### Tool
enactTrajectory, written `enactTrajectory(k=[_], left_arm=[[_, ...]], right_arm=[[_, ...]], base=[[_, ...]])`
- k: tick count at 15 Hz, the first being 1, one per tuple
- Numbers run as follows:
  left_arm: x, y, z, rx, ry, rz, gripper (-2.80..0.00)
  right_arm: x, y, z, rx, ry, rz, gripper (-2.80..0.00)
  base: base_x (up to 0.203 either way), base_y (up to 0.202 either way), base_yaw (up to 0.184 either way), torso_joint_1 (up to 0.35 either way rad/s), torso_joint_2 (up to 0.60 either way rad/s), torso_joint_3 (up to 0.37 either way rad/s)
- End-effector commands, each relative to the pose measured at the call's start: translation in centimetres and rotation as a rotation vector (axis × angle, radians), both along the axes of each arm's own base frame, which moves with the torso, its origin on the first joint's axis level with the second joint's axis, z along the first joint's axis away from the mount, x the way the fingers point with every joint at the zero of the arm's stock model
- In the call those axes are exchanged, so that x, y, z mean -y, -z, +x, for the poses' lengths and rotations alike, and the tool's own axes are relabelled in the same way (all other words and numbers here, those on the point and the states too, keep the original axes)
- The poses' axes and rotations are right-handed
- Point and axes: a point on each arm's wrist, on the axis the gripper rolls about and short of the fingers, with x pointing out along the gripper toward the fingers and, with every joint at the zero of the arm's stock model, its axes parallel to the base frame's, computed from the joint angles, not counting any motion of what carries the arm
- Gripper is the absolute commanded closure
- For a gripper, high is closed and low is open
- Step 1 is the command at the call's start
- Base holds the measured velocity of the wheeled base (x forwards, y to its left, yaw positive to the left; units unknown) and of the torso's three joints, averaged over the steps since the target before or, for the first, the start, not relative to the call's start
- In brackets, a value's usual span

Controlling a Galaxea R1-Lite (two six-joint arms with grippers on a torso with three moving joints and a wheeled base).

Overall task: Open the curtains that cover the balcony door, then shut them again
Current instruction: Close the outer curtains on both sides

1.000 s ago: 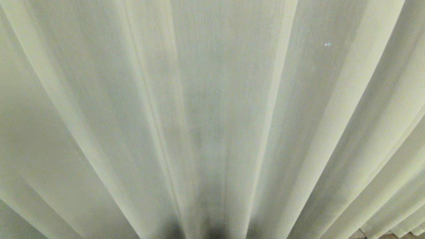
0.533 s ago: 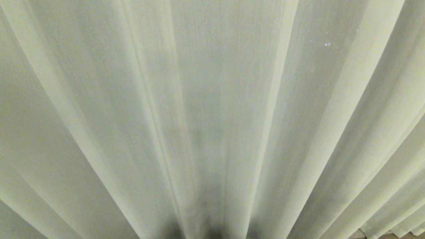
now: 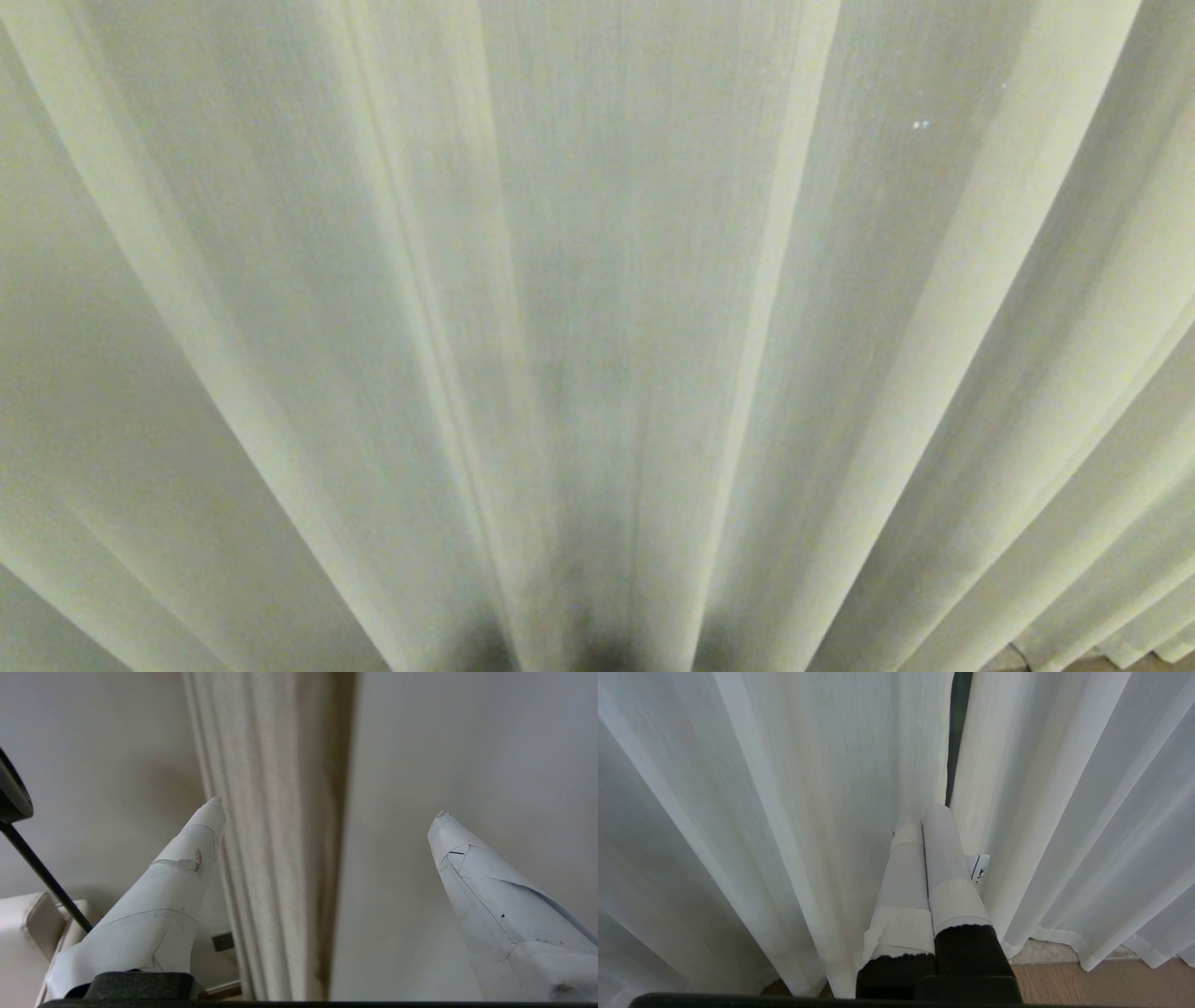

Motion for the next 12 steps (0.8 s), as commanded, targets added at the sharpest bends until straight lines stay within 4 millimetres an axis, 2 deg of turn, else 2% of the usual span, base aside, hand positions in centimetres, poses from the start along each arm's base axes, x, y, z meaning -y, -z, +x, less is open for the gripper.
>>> enactTrajectory(k=[1,6,12], left_arm=[[-4.6,3.1,1.7,-0.056,-0.045,-0.075,-2.8],[-9.8,5.1,3.4,-0.054,-0.082,-0.071,-2.8],[-13.2,6.2,4.3,-0.077,-0.114,-0.056,-2.8]], right_arm=[[0.0,0.0,0.0,-0.002,-0.001,0.0,0.0],[0.0,0.0,0.0,-0.002,0.0,0.0,0.0],[0.0,0.0,0.0,-0.002,-0.001,0.0,0.0]], base=[[0.0,0.0,0.0,0.0,0.0,0.0],[0.0,0.0,0.0,0.0,0.0,0.0],[0.0,0.0,0.0,0.0,0.0,0.0]])
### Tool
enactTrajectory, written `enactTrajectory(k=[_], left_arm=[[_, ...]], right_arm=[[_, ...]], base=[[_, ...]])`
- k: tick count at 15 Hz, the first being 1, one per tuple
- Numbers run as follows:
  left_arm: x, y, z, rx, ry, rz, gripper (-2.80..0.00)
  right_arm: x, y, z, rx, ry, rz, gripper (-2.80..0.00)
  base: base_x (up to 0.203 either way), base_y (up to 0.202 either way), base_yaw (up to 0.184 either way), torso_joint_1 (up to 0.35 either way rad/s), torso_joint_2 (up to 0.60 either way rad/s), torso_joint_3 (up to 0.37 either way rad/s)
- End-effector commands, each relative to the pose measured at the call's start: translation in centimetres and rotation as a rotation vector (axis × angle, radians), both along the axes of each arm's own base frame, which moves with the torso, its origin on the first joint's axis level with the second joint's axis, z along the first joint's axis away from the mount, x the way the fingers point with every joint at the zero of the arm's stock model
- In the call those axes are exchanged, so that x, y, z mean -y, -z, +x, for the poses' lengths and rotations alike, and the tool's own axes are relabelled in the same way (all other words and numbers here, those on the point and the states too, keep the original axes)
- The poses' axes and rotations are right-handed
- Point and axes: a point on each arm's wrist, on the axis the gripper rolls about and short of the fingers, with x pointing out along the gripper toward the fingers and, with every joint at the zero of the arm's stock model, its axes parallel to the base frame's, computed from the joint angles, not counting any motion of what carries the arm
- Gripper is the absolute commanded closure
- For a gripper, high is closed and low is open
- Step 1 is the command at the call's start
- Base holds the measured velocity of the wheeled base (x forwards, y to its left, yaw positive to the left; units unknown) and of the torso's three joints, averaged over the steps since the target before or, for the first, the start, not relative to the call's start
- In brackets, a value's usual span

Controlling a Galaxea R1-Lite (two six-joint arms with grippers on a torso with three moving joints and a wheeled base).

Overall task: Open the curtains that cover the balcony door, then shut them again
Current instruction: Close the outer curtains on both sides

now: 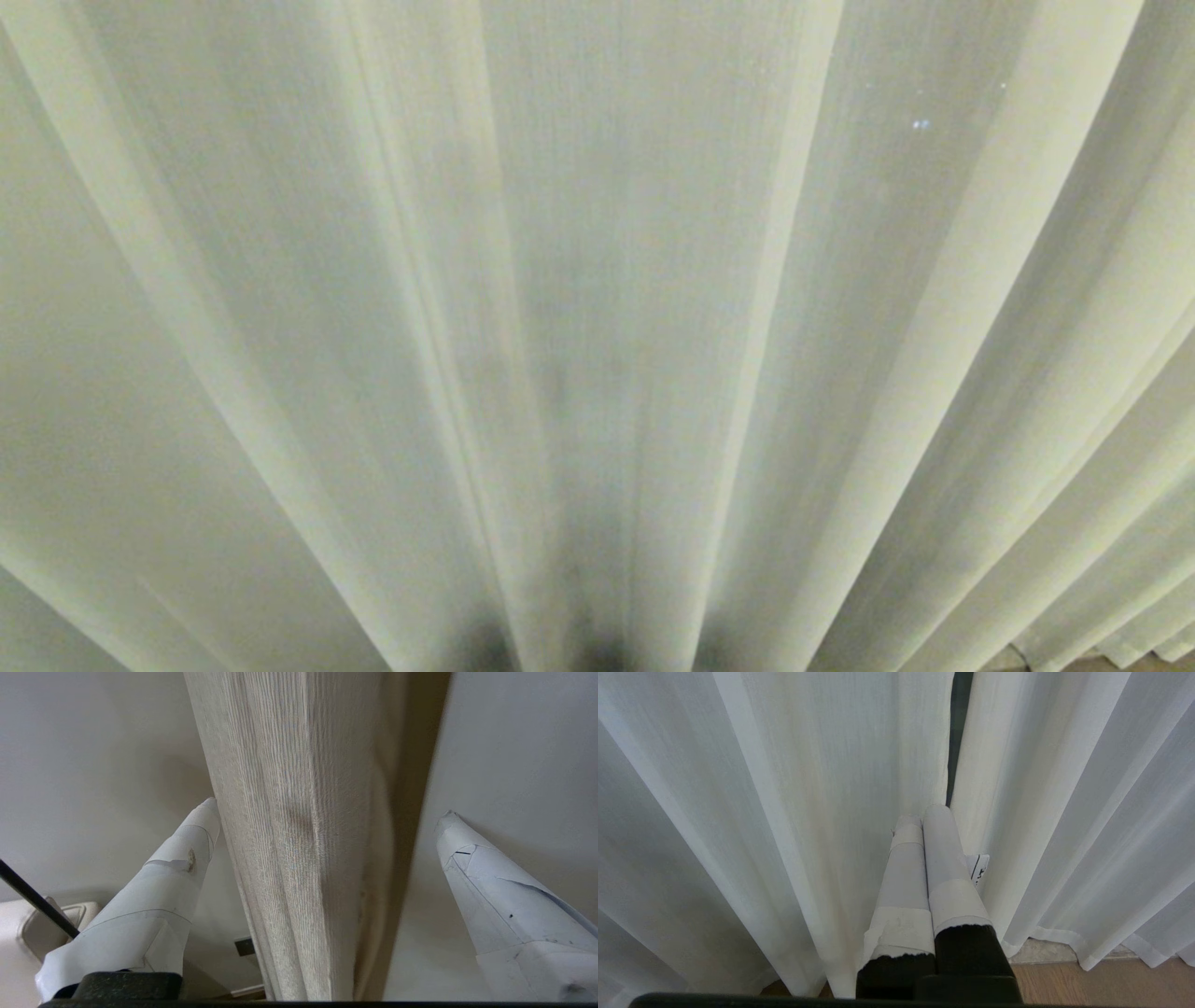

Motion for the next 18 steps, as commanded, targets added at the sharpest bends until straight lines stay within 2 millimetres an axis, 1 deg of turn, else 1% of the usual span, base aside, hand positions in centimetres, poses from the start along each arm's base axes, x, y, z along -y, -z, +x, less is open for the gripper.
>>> enactTrajectory(k=[1,3,6,9,10,16,18], left_arm=[[-1.6,1.7,0.7,-0.017,-0.008,-0.03,-2.8],[-2.2,2.7,1.1,-0.025,-0.004,-0.05,-2.8],[-2.6,3.4,1.5,-0.028,0.003,-0.057,-2.8],[-3.8,3.7,2.1,0.009,0.0,0.011,-2.8],[-4.1,3.6,2.2,0.018,-0.001,0.025,0.0],[-6.3,1.9,2.4,0.066,-0.02,0.107,0.0],[-6.6,1.3,2.1,0.076,-0.016,0.129,0.0]], right_arm=[[0.0,0.0,0.0,-0.002,-0.002,0.0,0.0],[0.0,0.0,0.0,-0.002,0.0,0.0,0.0],[0.0,0.0,0.0,-0.002,0.0,0.0,0.0],[0.0,0.0,0.0,-0.002,0.0,0.0,0.0],[0.0,0.0,0.0,-0.002,0.0,0.0,0.0],[0.0,0.0,0.0,-0.002,0.0,0.0,0.0],[0.0,0.0,0.0,-0.002,-0.001,0.0,0.0]], base=[[0.0,0.0,0.0,0.0,0.0,0.0],[0.0,0.0,0.0,0.0,0.0,0.0],[0.0,0.0,0.0,0.0,0.0,0.0],[0.0,0.0,0.0,0.0,0.0,0.0],[0.0,0.0,0.0,0.0,0.0,0.0],[0.0,0.0,0.0,0.0,0.0,0.0],[0.0,0.0,0.0,0.0,0.0,0.0]])
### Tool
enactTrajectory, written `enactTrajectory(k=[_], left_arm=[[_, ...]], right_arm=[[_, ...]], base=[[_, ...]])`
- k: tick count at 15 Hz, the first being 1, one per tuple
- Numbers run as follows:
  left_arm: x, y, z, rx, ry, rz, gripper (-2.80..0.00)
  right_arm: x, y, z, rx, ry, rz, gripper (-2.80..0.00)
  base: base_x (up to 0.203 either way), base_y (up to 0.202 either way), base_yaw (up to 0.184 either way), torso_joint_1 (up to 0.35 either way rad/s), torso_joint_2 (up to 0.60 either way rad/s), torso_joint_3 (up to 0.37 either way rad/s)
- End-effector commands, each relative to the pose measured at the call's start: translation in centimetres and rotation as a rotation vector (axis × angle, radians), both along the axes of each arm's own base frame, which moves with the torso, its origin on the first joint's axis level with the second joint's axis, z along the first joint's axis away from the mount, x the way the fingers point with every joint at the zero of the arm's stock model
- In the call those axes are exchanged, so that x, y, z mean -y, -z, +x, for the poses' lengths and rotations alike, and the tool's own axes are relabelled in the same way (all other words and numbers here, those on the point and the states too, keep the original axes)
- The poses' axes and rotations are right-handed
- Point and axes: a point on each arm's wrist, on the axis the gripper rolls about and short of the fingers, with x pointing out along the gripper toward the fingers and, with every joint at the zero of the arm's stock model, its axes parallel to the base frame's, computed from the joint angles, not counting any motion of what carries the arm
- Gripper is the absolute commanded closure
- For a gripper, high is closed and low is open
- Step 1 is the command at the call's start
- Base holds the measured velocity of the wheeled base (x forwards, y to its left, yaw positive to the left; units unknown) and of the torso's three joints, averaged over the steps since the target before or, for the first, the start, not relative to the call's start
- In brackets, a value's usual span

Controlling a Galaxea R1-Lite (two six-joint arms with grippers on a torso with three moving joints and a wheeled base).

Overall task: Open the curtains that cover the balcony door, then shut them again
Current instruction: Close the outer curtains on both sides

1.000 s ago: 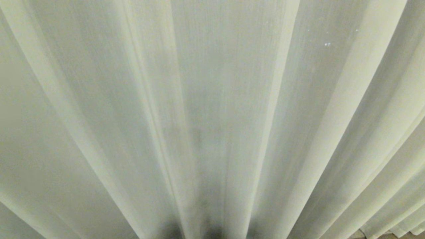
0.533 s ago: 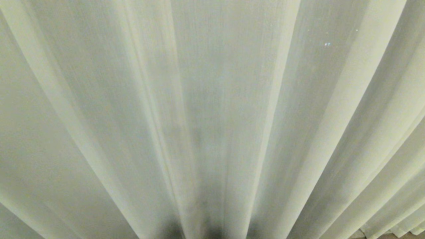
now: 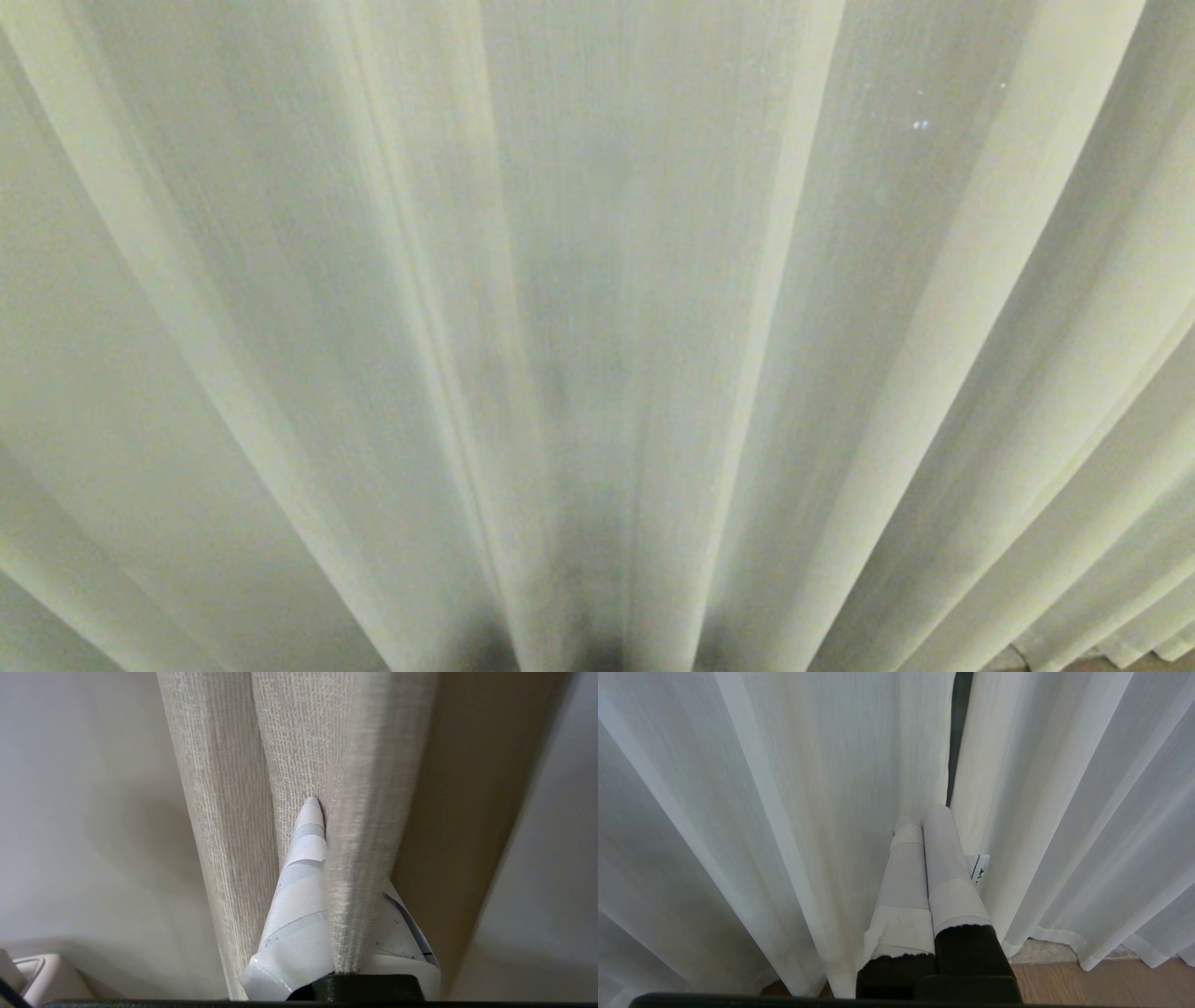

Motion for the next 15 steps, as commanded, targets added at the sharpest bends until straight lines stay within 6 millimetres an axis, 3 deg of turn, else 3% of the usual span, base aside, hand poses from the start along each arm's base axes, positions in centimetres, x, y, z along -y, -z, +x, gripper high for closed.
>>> enactTrajectory(k=[1,5,11,15], left_arm=[[-0.3,-0.3,-0.2,0.007,-0.005,0.014,0.0],[1.5,-3.1,-0.6,0.051,0.007,0.086,0.0],[6.5,-7.4,0.1,0.11,0.089,0.165,0.0],[10.1,-8.4,-0.5,0.124,0.135,0.158,0.0]], right_arm=[[0.0,0.0,0.0,-0.002,0.001,0.0,0.0],[0.0,0.0,0.0,-0.002,-0.001,0.0,0.0],[0.0,0.0,0.0,-0.002,0.0,0.0,0.0],[0.0,0.0,0.0,-0.002,0.0,0.0,0.0]], base=[[0.0,0.0,0.0,0.0,0.0,0.0],[0.0,0.0,0.0,0.0,0.0,0.0],[0.0,0.0,0.0,0.0,0.0,0.0],[0.0,0.0,0.0,0.0,0.0,0.0]])
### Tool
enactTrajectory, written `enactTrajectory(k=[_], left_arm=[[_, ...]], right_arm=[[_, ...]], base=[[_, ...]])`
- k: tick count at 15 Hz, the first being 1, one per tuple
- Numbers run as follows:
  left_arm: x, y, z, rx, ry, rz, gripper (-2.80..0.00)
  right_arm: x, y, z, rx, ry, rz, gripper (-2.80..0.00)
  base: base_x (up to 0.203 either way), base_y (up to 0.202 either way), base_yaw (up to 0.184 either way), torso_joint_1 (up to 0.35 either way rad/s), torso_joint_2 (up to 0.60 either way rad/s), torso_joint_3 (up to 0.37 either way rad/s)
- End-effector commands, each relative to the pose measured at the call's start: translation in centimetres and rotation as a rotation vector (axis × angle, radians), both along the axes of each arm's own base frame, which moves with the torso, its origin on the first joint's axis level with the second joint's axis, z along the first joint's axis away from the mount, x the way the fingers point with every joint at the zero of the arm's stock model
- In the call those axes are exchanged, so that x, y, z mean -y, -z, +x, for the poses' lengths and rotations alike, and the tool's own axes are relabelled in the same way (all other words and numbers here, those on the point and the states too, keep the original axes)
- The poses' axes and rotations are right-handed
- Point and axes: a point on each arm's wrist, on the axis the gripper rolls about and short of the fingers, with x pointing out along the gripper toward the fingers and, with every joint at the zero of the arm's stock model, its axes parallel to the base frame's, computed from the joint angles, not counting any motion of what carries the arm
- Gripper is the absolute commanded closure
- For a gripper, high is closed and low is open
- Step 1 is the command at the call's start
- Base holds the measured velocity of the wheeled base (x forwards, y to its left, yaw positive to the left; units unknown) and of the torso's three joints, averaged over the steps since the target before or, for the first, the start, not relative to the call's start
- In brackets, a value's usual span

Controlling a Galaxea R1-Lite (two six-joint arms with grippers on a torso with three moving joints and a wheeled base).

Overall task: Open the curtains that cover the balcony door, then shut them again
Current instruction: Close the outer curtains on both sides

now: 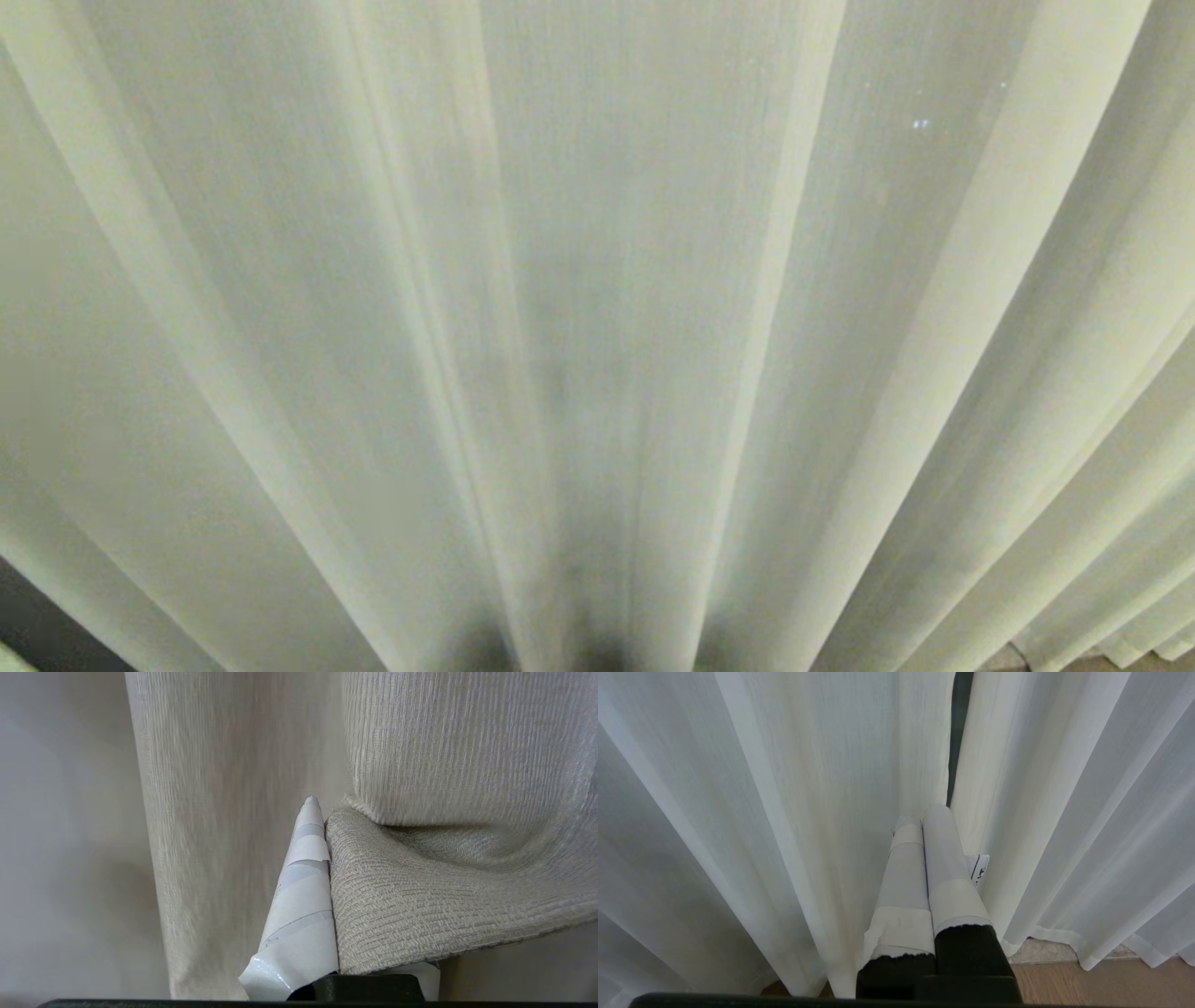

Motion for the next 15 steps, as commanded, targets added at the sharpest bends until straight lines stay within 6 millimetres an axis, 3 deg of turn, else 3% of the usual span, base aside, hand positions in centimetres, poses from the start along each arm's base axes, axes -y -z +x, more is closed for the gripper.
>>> enactTrajectory(k=[1,5,15], left_arm=[[3.0,-1.1,-1.2,0.016,0.023,0.008,0.0],[8.4,-0.5,-1.9,-0.004,0.133,-0.024,0.0],[22.9,-1.3,-1.3,0.047,0.664,-0.006,0.0]], right_arm=[[0.0,0.0,0.0,-0.002,0.0,0.0,0.0],[0.0,0.0,0.0,-0.002,0.0,0.0,0.0],[0.0,0.0,0.0,-0.002,-0.002,0.0,0.0]], base=[[0.0,0.0,0.0,0.0,0.0,0.0],[0.0,0.0,0.0,0.0,0.0,0.0],[0.0,0.0,0.0,0.0,0.0,0.0]])
